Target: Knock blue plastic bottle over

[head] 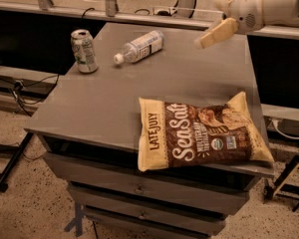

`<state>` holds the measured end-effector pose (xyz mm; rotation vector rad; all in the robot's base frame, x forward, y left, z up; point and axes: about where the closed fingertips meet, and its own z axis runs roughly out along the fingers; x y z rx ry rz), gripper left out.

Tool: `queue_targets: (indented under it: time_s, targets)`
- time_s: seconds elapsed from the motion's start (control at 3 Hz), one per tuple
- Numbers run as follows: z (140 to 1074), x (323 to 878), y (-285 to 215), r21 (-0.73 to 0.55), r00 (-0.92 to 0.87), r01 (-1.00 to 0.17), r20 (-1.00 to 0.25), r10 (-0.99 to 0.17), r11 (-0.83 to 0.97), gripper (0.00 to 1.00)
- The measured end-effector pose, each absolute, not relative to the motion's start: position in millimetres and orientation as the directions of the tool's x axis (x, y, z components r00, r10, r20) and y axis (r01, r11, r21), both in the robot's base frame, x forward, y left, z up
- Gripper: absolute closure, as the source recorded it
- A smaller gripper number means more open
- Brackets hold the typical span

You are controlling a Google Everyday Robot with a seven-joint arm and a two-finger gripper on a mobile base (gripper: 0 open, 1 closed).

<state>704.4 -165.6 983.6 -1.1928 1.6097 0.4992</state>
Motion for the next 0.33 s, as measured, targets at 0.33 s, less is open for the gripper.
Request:
queue_targets:
  time_s: [0.33]
  targets:
    - [988.7,703.0,-170.6,-0.243,0.022,-0.872,-0.887,-0.462,0.425,0.00]
